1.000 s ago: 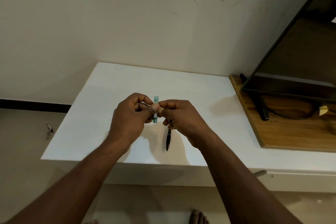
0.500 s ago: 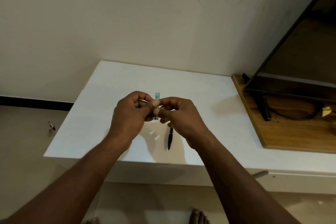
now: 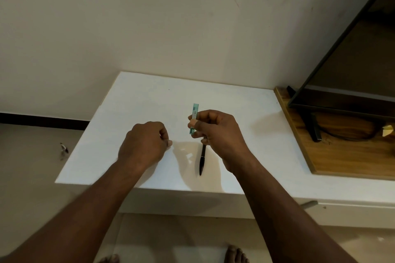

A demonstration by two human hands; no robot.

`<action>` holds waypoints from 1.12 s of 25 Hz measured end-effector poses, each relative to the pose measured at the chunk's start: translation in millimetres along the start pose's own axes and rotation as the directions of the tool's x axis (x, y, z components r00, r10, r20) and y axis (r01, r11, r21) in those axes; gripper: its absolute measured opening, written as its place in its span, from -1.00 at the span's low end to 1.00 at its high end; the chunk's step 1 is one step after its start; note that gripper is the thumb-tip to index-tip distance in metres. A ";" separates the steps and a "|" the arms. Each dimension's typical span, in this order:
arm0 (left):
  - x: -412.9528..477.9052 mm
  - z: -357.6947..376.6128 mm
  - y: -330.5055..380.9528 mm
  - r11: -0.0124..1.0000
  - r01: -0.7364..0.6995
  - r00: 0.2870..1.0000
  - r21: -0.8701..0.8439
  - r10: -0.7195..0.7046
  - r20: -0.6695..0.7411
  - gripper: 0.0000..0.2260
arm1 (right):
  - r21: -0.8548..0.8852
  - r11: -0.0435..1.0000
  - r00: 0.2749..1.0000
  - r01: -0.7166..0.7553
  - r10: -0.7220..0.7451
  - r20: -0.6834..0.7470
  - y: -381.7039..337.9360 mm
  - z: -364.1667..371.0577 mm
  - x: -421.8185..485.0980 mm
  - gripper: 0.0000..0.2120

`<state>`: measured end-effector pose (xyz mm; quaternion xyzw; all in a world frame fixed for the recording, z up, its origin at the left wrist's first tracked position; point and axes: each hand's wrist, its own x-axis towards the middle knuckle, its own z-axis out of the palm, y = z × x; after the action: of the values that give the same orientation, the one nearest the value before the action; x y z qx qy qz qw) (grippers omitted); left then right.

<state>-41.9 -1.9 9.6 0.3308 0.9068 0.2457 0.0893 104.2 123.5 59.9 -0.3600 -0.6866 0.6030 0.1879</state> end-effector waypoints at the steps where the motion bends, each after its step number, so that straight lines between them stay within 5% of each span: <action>1: 0.0 0.4 -0.2 1.000 0.009 1.000 0.018 -0.009 0.011 -0.79 | -0.007 1.000 1.000 0.004 -0.004 -0.001 0.0 0.7 -0.3 -0.88; 12: -3.5 -5.7 -1.2 0.992 0.105 0.994 0.069 -0.106 0.015 -0.84 | -0.001 1.000 0.998 0.017 -0.017 -0.060 -1.7 0.6 0.1 -0.77; 16: -4.2 -10.7 9.5 0.969 0.045 0.996 -0.241 -0.063 -0.068 -0.82 | -0.006 1.000 0.998 0.030 -0.031 -0.058 -2.9 -0.7 -0.7 -0.82; 17: -4.0 -12.5 15.4 0.900 0.070 0.995 -0.430 -0.095 -0.036 -0.78 | -0.010 0.999 0.998 0.039 -0.039 -0.055 -3.1 -0.6 -1.2 -0.83; 19: -6.3 -17.7 27.3 0.511 0.268 0.963 -0.817 -0.149 0.222 -0.63 | -0.031 0.997 0.997 0.066 -0.068 -0.043 -3.6 0.3 -2.1 -0.87; 21: -10.4 -20.9 32.7 0.055 0.460 0.888 -0.886 -0.035 0.458 -0.40 | -0.086 0.990 0.992 0.115 -0.119 -0.033 -3.8 1.2 -3.5 -0.90; 22: -11.5 -21.3 32.5 -0.070 0.510 0.860 -0.857 0.034 0.509 -0.30 | -0.120 0.982 0.989 0.143 -0.148 -0.028 -3.8 1.6 -4.5 -0.91; 25: -12.6 -23.6 30.2 -0.219 0.561 0.828 -0.799 0.140 0.543 -0.11 | -0.227 0.952 0.977 0.205 -0.215 -0.017 -2.8 3.8 -6.7 -0.90; 28: -11.4 -27.0 27.8 -0.248 0.552 0.834 -0.796 0.159 0.529 -0.01 | -0.309 0.917 0.964 0.252 -0.267 -0.008 -0.3 6.7 -7.6 -0.76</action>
<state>-26.4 -1.3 47.0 0.0190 0.3622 0.7468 0.5575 104.6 113.4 60.1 -0.3052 -0.8082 0.4504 0.2254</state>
